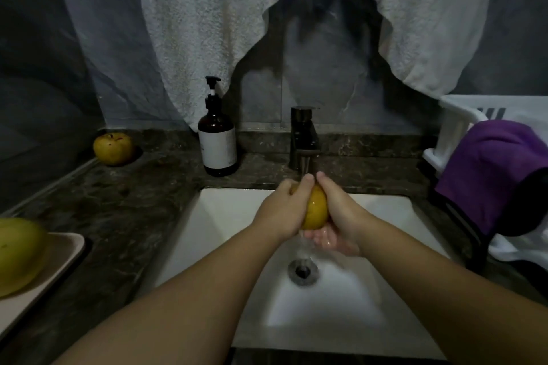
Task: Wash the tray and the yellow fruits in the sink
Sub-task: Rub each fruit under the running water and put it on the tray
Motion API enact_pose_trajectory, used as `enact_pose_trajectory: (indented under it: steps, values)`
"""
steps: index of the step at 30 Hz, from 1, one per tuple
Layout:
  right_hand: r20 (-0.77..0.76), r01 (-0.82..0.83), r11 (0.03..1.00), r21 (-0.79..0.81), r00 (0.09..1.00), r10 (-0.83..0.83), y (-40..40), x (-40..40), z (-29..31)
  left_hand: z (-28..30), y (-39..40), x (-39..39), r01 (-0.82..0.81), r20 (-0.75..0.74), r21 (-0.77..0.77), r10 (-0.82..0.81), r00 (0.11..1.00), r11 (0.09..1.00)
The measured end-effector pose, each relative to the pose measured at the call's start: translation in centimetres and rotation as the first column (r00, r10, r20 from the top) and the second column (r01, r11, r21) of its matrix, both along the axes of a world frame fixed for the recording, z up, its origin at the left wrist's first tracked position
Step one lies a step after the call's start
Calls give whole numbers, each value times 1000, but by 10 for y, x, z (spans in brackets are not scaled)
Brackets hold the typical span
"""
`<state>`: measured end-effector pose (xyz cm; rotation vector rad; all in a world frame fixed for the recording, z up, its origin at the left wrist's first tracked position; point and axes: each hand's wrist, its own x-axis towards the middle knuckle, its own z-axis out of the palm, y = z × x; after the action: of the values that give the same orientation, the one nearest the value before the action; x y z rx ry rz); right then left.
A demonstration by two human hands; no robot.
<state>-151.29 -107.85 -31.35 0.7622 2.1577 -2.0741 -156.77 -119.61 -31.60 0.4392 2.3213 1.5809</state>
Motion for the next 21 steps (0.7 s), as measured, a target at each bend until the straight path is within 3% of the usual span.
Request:
enact_pose_trajectory:
  steps: [1,3,5,8,11,12,15,19,21]
  values:
    - [7,-7,999,-31,1000,7,-1,-1,0,-2,1,-1,-16,-36,-9,15,999,1000]
    - [-117,21,995,100,993,-9,-5,-5,-1,0,1,0,-4,89,75,-3,996,997]
    - [-190,57,993,103,981,-37,-6,-8,0,0,0,-3,-7,124,128,-9,992,992]
    - [-57,30,999,-11,998,-30,-7,-5,1,-3,-3,-5,-40,5,49,40,999,998]
    - [-201,59,995,84,979,-41,-6,-7,-3,0,-5,-4,3,170,104,-21,985,995]
    - [-189,36,997,72,982,-22,-7,-5,0,0,-5,-5,-1,155,105,-15,988,995]
    - [-32,8,1000,-17,999,-9,-6,0,2,-4,-4,-7,-40,-84,21,42,996,999]
    - [-100,15,991,133,995,-2,0,-4,0,-1,-3,-3,13,50,60,-16,999,998]
    - [-33,18,998,60,999,-16,-1,-1,2,-1,-3,-2,18,-35,8,-18,999,1000]
